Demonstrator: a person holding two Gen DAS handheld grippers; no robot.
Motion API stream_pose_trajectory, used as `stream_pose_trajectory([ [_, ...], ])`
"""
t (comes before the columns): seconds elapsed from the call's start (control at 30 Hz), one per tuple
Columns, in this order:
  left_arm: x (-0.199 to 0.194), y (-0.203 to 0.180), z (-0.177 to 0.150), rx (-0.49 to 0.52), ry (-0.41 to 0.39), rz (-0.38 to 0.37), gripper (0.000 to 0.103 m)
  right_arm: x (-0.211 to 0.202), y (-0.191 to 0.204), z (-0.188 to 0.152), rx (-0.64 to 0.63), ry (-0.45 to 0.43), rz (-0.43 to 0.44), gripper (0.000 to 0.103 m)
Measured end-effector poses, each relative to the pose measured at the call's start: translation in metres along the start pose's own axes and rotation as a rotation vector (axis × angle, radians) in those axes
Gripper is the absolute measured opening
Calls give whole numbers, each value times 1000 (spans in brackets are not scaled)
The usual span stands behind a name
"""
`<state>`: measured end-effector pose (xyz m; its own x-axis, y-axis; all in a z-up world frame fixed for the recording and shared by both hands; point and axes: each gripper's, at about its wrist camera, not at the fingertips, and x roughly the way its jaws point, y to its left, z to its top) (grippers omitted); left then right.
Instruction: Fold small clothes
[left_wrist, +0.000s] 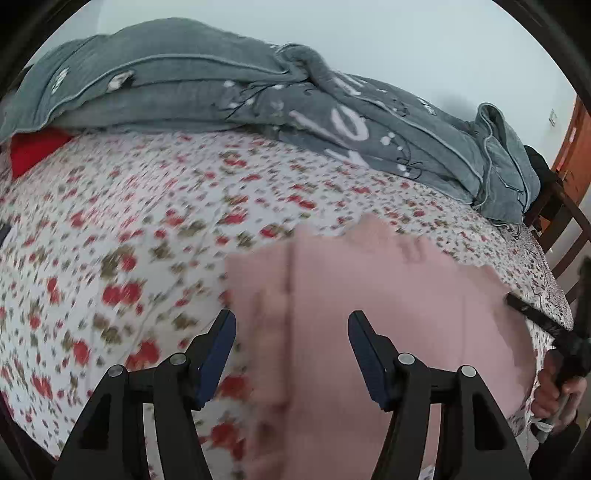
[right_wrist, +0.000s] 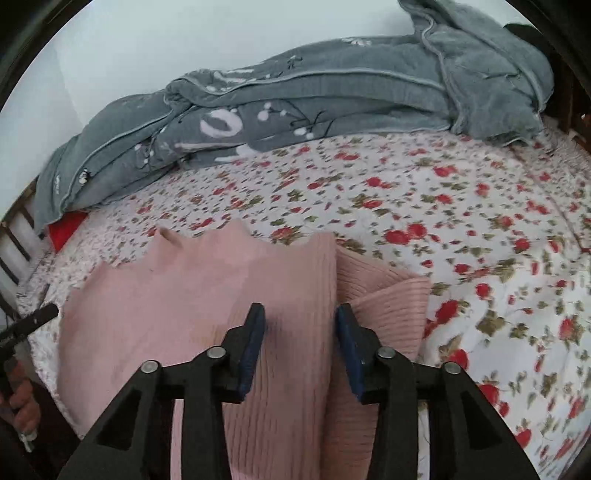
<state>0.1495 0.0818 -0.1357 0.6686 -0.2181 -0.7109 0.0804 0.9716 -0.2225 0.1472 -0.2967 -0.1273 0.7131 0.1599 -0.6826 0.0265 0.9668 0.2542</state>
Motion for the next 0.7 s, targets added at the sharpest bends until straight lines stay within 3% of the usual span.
stream_pose_trajectory([
  [0.1,-6,19,-12,-47,-13,-58,65,-28,23,-15,-58,-108,-55,40],
  [0.17,-3,26,-15,-80,5,-92,68,-36,48,-28,-129,-134,-70,40],
  [0.33,24,28,-25,-96,98,-94,68,-26,90,-56,-170,-94,67,40],
  [0.4,29,27,-29,-97,96,-105,72,-12,100,-66,-186,-66,66,40],
  [0.53,32,25,-33,-101,77,-105,74,8,124,-91,-380,-140,-93,41],
  [0.7,37,25,-30,-113,76,-103,75,-5,119,-78,-255,-74,-92,41],
])
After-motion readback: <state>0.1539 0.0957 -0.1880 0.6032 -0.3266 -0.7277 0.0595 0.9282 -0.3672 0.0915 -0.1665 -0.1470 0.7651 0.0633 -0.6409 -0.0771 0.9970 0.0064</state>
